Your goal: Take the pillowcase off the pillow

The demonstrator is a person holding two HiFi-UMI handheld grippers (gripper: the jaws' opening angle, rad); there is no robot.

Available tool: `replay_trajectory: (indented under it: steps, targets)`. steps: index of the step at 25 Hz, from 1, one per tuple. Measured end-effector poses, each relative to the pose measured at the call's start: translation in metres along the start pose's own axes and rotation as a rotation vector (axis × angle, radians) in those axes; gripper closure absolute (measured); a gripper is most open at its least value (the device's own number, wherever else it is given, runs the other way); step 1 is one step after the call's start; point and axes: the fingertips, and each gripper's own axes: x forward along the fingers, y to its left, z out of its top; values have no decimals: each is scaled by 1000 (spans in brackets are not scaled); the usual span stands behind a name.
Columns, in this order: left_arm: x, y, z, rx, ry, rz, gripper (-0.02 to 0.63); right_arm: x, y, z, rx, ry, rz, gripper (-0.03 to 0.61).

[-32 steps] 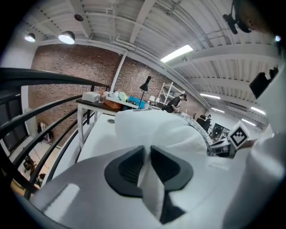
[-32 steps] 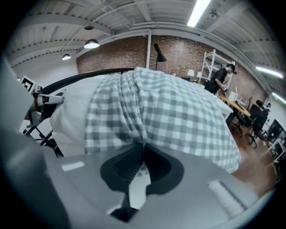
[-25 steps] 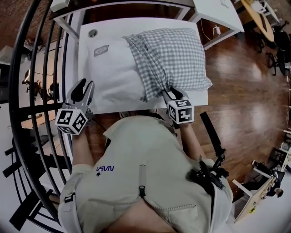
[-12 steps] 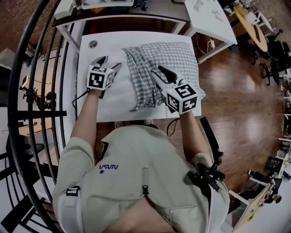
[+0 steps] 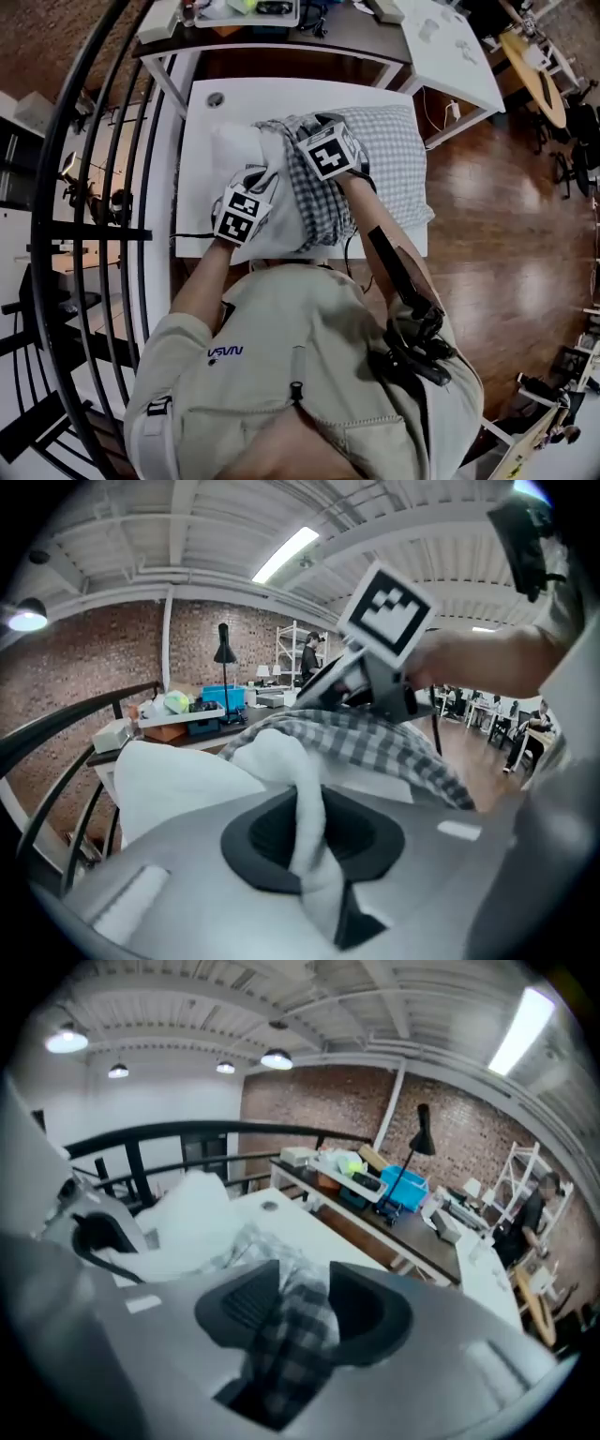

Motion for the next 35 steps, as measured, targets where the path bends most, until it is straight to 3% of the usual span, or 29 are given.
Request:
replay_trajectory:
  steps: [1,3,8,13,18,21,24,28,35]
  targets:
    - [-7,-4,2,14,-22,7,561,8,3,-8,-51,49,-14,427]
    - [-24,-8,8,36,-88,28,566,14,3,-18,-108,82,-56,571]
    - [-86,-4,31,100,-293,119,571,-13,-57,0,-8,-10,-240,572]
    - [-121,-11,34,136,-365,124,569,-31,-97,-14,122,-16,-244,572]
    - [-149,18,31,8,-447,187,572,-59,-162,-54,195,14,-476,574]
    - [-151,47,17,-54,-416,198,571,-69,-196,-100,285,80,-546,574]
    - [-122,63,11,-90,-366,167,568,-58,-192,-120,293,114,-528,572]
    - [-92,77,14,-83,-321,180,543,-49,-174,-100,244,19,-467,566]
    - [-91,90,21,-91,-312,234,437,-83,-119,-79,325,-163,-378,469]
